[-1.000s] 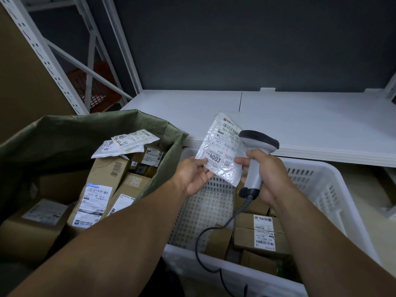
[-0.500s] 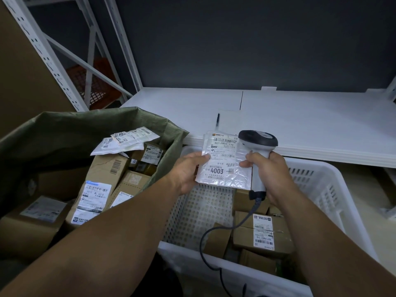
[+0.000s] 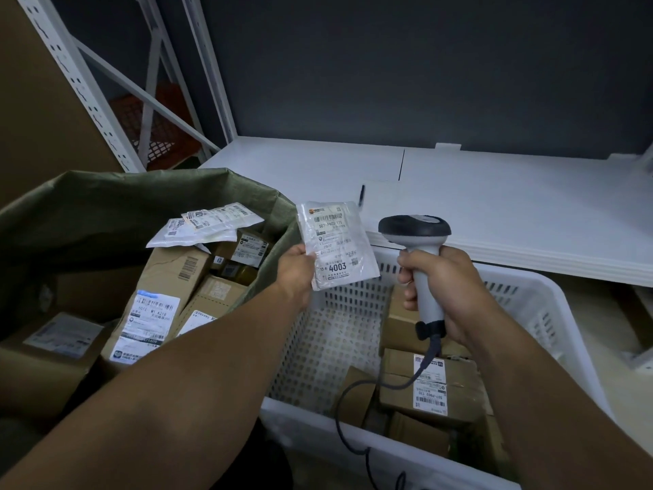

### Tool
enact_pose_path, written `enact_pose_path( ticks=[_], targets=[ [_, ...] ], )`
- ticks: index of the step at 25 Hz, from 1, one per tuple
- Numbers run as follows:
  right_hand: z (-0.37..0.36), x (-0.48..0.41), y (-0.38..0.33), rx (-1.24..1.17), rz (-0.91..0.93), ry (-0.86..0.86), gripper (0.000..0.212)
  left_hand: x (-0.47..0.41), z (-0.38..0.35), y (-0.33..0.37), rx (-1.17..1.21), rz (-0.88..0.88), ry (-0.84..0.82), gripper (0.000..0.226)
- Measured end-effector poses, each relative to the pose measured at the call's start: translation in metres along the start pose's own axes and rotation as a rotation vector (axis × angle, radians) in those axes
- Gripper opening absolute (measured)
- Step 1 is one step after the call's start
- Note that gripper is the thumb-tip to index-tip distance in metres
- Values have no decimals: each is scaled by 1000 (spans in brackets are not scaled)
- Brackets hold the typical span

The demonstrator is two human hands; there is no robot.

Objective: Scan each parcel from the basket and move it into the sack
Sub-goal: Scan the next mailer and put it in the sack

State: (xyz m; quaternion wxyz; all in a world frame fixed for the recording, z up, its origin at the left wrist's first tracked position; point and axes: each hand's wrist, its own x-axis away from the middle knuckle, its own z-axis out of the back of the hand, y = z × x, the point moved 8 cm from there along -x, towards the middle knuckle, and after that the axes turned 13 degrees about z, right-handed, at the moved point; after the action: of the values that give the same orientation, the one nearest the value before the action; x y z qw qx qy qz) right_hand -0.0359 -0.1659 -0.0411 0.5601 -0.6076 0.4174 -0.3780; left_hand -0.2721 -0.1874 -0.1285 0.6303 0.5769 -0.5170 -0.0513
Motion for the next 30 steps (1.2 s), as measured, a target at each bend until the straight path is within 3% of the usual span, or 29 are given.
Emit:
enact_pose_path(
  ticks=[9,30],
  targets=[
    [-8,9,-5,101,-133,-165,10,-36,3,-4,39,28,39,31],
    [-1,15,-20,104,-132,-157,21,-40,16,-3,57,3,75,33]
  ],
)
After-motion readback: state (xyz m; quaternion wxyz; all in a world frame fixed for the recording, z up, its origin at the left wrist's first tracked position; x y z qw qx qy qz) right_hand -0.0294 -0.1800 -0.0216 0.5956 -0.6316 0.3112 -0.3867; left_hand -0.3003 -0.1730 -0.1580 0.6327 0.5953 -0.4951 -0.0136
